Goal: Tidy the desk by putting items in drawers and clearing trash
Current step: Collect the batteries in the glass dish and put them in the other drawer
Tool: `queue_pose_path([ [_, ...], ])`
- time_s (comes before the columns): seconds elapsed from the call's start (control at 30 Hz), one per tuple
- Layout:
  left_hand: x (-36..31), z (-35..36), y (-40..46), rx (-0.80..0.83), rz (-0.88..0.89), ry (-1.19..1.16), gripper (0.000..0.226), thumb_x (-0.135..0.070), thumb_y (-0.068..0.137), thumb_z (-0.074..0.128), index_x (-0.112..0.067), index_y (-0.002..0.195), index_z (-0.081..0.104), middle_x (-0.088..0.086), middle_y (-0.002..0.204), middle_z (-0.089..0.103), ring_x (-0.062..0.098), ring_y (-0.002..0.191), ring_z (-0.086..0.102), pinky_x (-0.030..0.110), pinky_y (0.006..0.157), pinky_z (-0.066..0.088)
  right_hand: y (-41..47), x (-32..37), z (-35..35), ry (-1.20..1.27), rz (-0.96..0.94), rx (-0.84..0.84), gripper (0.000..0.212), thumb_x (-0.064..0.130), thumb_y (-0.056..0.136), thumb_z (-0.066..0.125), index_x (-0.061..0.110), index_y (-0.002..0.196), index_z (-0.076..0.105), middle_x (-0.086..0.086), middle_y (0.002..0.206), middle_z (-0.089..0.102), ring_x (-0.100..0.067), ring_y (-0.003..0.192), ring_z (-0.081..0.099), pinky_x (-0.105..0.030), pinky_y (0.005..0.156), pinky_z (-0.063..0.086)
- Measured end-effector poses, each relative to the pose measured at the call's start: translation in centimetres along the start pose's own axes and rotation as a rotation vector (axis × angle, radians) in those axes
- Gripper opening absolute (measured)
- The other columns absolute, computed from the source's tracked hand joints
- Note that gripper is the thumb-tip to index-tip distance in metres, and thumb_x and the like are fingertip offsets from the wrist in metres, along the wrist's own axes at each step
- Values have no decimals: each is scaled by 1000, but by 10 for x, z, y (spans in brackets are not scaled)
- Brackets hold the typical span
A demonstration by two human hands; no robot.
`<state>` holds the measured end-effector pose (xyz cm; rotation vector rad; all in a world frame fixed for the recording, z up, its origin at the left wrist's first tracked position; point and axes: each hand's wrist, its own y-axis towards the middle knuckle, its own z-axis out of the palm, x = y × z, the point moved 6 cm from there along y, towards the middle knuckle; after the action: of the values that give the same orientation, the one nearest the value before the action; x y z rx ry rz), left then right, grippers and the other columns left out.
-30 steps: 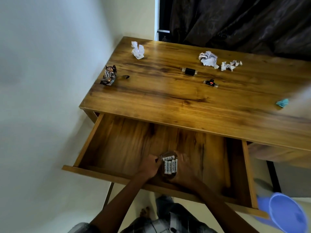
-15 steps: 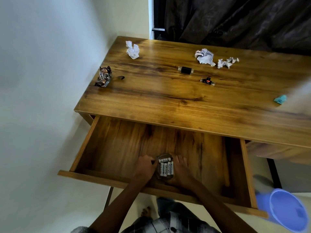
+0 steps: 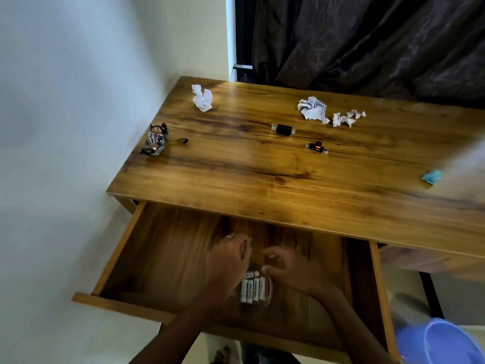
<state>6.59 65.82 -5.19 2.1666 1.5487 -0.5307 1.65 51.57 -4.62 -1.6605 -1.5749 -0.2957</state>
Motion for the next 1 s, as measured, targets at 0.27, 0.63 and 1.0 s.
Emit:
queue_pose_path([
  [0.27, -48, -16, 81, -188, 214, 14, 27, -28, 87, 44, -19, 102, 65, -2, 96, 65, 15, 88, 58, 27, 69, 46, 23, 8, -98, 160, -85, -308, 20, 25, 91, 58, 26, 110, 63, 13, 96, 63, 4, 89, 58, -6, 73, 43],
  [0.63, -35, 27, 165, -2, 36, 174, 60, -49, 89, 18, -27, 141, 37, -2, 151, 33, 18, 142, 21, 35, 114, 15, 137, -24, -202, -38, -58, -723, 20, 14, 90, 54, 13, 107, 65, -6, 115, 60, -22, 112, 51, -37, 95, 41],
  [1.0, -37, 29, 170, -13, 14, 205, 56, -46, 92, 20, -27, 142, 36, -3, 152, 31, 16, 143, 19, 35, 115, 12, 264, -3, -222, -165, -109, -559, 44, 18, 91, 54, 13, 135, 46, -10, 138, 48, -27, 128, 42, -39, 104, 37],
])
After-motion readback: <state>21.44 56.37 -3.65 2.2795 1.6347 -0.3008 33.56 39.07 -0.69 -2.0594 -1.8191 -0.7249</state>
